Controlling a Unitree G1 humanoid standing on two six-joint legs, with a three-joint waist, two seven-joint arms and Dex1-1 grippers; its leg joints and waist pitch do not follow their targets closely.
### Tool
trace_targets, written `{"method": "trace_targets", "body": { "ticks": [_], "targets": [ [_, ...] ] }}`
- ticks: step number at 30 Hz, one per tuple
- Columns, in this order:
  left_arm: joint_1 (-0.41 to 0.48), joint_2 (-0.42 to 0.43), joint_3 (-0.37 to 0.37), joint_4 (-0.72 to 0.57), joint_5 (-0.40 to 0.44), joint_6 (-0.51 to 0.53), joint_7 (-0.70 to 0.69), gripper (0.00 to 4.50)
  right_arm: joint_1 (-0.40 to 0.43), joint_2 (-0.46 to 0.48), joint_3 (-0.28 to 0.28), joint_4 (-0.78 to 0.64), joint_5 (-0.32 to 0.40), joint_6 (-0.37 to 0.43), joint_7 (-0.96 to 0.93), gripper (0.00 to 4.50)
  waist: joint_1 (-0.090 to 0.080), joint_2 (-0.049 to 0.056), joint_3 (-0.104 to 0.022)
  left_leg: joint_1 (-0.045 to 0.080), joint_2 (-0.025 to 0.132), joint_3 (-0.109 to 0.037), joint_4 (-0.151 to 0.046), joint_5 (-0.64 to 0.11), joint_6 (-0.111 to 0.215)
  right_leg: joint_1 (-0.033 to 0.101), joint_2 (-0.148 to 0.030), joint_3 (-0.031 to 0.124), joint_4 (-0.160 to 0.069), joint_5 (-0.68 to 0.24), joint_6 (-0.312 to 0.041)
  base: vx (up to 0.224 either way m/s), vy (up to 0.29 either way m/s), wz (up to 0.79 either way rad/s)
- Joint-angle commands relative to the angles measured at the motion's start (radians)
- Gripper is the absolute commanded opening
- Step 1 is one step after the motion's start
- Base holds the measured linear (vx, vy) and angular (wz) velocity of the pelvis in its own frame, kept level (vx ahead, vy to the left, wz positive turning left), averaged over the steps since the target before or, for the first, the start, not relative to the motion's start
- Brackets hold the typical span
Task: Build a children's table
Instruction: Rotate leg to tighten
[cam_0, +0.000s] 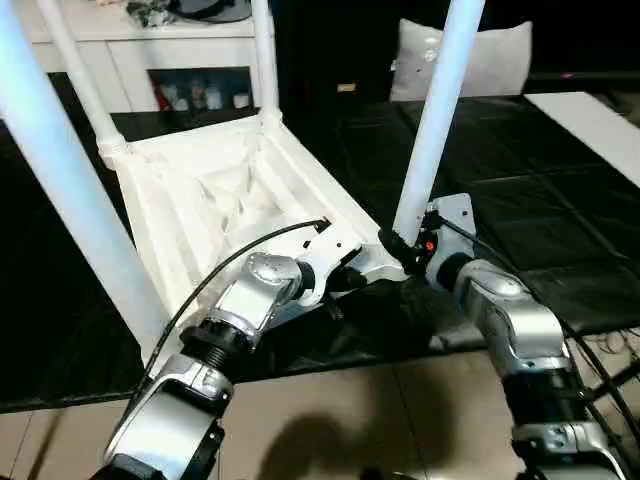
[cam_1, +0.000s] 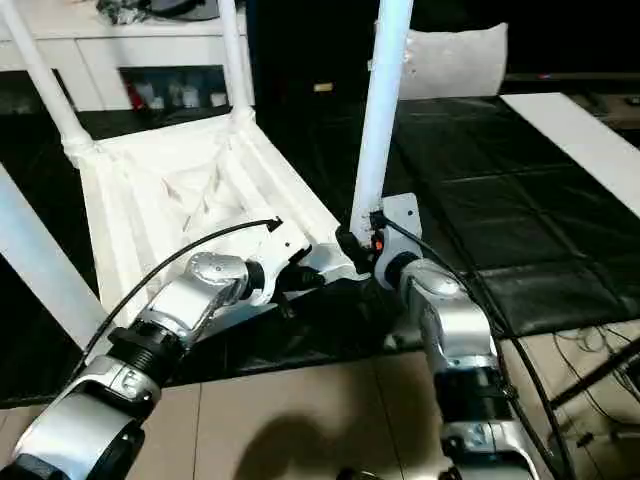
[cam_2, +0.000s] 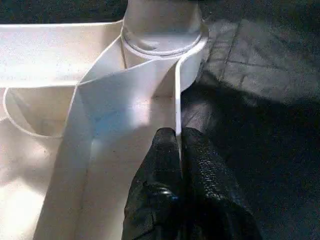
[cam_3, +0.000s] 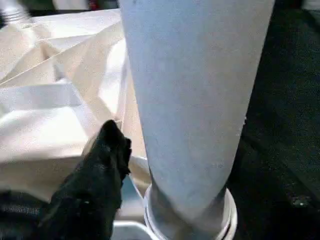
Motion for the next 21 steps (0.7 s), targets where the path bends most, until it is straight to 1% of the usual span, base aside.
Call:
{"method": "trace_targets", "body": {
  "ticks": [1, 2, 3, 4, 5, 6, 7, 8, 9, 10, 11, 12, 13, 14, 15, 16, 17, 18, 19, 20, 21],
  "targets": [
    [-0.003, 0.024, -0.01, -0.046, 0.001, -0.085, -0.042, 0.0, 0.026, -0.041, 0.035, -0.029, 0.022, -0.03, 0.102, 3.61, 0.015, -0.014, -0.086, -0.015, 0.018, 0.006, -0.062, -0.082, 0.093, 0.076, -0.049, 0.064, -0.053, -0.333, -0.062, 0.0, 0.0, 0.0],
    [0.001, 0.038, -0.021, -0.049, 0.005, -0.094, -0.063, 0.0, 0.035, -0.064, 0.036, -0.038, 0.026, -0.04, 0.137, 3.7, 0.02, -0.013, -0.088, -0.016, 0.019, 0.007, -0.06, -0.063, 0.104, 0.078, -0.051, 0.068, -0.046, -0.307, -0.072, 0.0, 0.0, 0.0],
    [0.003, 0.041, -0.024, -0.05, 0.006, -0.096, -0.067, 0.0, 0.037, -0.069, 0.036, -0.04, 0.027, -0.042, 0.145, 3.7, 0.023, -0.013, -0.089, -0.017, 0.02, 0.007, -0.059, -0.049, 0.111, 0.079, -0.052, 0.07, -0.042, -0.287, -0.079, 0.0, 0.0, 0.0],
    [0.008, 0.057, -0.037, -0.052, 0.013, -0.116, -0.089, 0.0, 0.046, -0.093, 0.036, -0.049, 0.035, -0.049, 0.184, 3.7, 0.028, -0.012, -0.092, -0.017, 0.023, 0.007, -0.057, -0.02, 0.123, 0.077, -0.052, 0.073, -0.034, -0.249, -0.096, 0.0, 0.0, 0.0],
    [0.014, 0.074, -0.049, -0.054, 0.018, -0.144, -0.118, 0.0, 0.055, -0.118, 0.036, -0.059, 0.043, -0.057, 0.225, 3.89, 0.032, -0.013, -0.093, -0.019, 0.023, 0.008, -0.056, -0.005, 0.132, 0.077, -0.051, 0.075, -0.027, -0.224, -0.109, 0.0, 0.0, 0.0],
    [0.021, 0.092, -0.059, -0.057, 0.016, -0.167, -0.154, 0.0, 0.065, -0.149, 0.038, -0.067, 0.049, -0.066, 0.272, 3.89, 0.035, -0.014, -0.093, -0.02, 0.022, 0.008, -0.055, 0.001, 0.137, 0.077, -0.051, 0.075, -0.026, -0.218, -0.114, 0.0, 0.0, 0.0],
    [0.024, 0.102, -0.063, -0.06, 0.014, -0.178, -0.175, 0.0, 0.07, -0.167, 0.039, -0.07, 0.052, -0.072, 0.299, 3.99, 0.042, -0.014, -0.09, -0.019, 0.024, 0.011, -0.055, -0.005, 0.141, 0.074, -0.052, 0.077, -0.029, -0.23, -0.116, 0.0, 0.0, 0.0],
    [0.031, 0.126, -0.076, -0.059, 0.012, -0.216, -0.225, 0.0, 0.084, -0.22, 0.053, -0.08, 0.056, -0.076, 0.369, 3.99, 0.051, -0.014, -0.087, -0.016, 0.021, 0.014, -0.056, -0.027, 0.136, 0.074, -0.051, 0.075, -0.036, -0.269, -0.108, 0.0, 0.0, 0.0],
    [0.033, 0.135, -0.08, -0.059, 0.012, -0.229, -0.242, 0.0, 0.089, -0.237, 0.059, -0.085, 0.057, -0.079, 0.393, 4.15, 0.054, -0.015, -0.085, -0.014, 0.023, 0.016, -0.059, -0.046, 0.126, 0.073, -0.051, 0.077, -0.038, -0.301, -0.096, 0.0, 0.0, 0.0],
    [0.035, 0.148, -0.088, -0.059, 0.01, -0.253, -0.271, 0.0, 0.097, -0.267, 0.069, -0.092, 0.062, -0.083, 0.439, 4.15, 0.056, -0.014, -0.083, -0.012, 0.022, 0.016, -0.06, -0.062, 0.121, 0.071, -0.05, 0.076, -0.043, -0.325, -0.09, 0.0, 0.0, 0.0],
    [0.038, 0.159, -0.094, -0.059, 0.007, -0.272, -0.298, 0.0, 0.101, -0.29, 0.075, -0.094, 0.068, -0.085, 0.477, 4.15, 0.06, -0.015, -0.08, -0.009, 0.021, 0.018, -0.061, -0.097, 0.108, 0.071, -0.051, 0.074, -0.051, -0.377, -0.07, 0.0, 0.0, 0.0],
    [0.038, 0.159, -0.094, -0.059, 0.007, -0.272, -0.298, 0.0, 0.101, -0.29, 0.075, -0.094, 0.068, -0.085, 0.477, 4.15, 0.061, -0.016, -0.079, -0.008, 0.02, 0.019, -0.062, -0.112, 0.102, 0.071, -0.05, 0.073, -0.055, -0.401, -0.061, 0.0, 0.0, 0.0],
    [0.039, 0.169, -0.1, -0.056, 0.004, -0.291, -0.322, 0.0, 0.103, -0.309, 0.081, -0.092, 0.074, -0.092, 0.512, 4.15, 0.064, -0.013, -0.078, -0.002, 0.019, 0.02, -0.063, -0.136, 0.089, 0.067, -0.051, 0.071, -0.063, -0.442, -0.045, 0.0, 0.0, 0.0],
    [0.04, 0.178, -0.106, -0.055, 0.002, -0.301, -0.346, 0.0, 0.103, -0.325, 0.087, -0.088, 0.076, -0.102, 0.541, 4.15, 0.066, -0.014, -0.079, -0.004, 0.018, 0.019, -0.063, -0.143, 0.081, 0.068, -0.05, 0.068, -0.064, -0.46, -0.033, 0.0, 0.0, 0.0],
    [0.042, 0.192, -0.116, -0.054, 0.0, -0.32, -0.379, 0.0, 0.101, -0.343, 0.093, -0.077, 0.076, -0.118, 0.574, 4.15, 0.068, -0.016, -0.079, -0.004, 0.019, 0.02, -0.063, -0.143, 0.079, 0.067, -0.05, 0.069, -0.065, -0.461, -0.03, 0.0, 0.0, 0.0],
    [0.043, 0.203, -0.125, -0.054, -0.002, -0.33, -0.408, 0.0, 0.099, -0.357, 0.098, -0.068, 0.079, -0.128, 0.604, 4.15, 0.072, -0.015, -0.079, -0.001, 0.019, 0.019, -0.063, -0.151, 0.078, 0.064, -0.05, 0.067, -0.067, -0.467, -0.029, 0.0, 0.0, 0.0],
    [0.044, 0.21, -0.131, -0.051, -0.003, -0.34, -0.432, 0.0, 0.096, -0.368, 0.101, -0.06, 0.083, -0.139, 0.635, 4.15, 0.072, -0.019, -0.078, -0.002, 0.02, 0.019, -0.064, -0.152, 0.078, 0.065, -0.049, 0.067, -0.067, -0.468, -0.026, 0.0, 0.0, 0.0],
    [0.043, 0.216, -0.137, -0.047, -0.005, -0.355, -0.465, 0.0, 0.092, -0.377, 0.102, -0.054, 0.101, -0.141, 0.679, 3.99, 0.075, -0.016, -0.078, -0.002, 0.023, 0.018, -0.064, -0.154, 0.079, 0.064, -0.05, 0.068, -0.066, -0.465, -0.028, 0.0, 0.0, 0.0],
    [0.043, 0.218, -0.14, -0.043, -0.007, -0.365, -0.48, 0.0, 0.089, -0.381, 0.103, -0.052, 0.11, -0.139, 0.698, 3.8, 0.076, -0.021, -0.078, -0.001, 0.024, 0.019, -0.064, -0.155, 0.081, 0.064, -0.05, 0.068, -0.065, -0.46, -0.032, 0.0, 0.0, 0.0],
    [0.045, 0.224, -0.149, -0.047, -0.009, -0.373, -0.509, 0.0, 0.088, -0.385, 0.11, -0.054, 0.117, -0.144, 0.726, 3.8, 0.078, -0.019, -0.079, -0.002, 0.024, 0.018, -0.064, -0.152, 0.082, 0.065, -0.05, 0.068, -0.063, -0.455, -0.035, 0.0, 0.0, 0.0],
    [0.047, 0.228, -0.155, -0.049, -0.011, -0.379, -0.528, 0.0, 0.087, -0.389, 0.115, -0.055, 0.122, -0.149, 0.745, 3.7, 0.08, -0.019, -0.08, -0.004, 0.026, 0.017, -0.064, -0.144, 0.083, 0.066, -0.051, 0.07, -0.06, -0.444, -0.04, 0.0, 0.0, 0.0]
  ]
}}
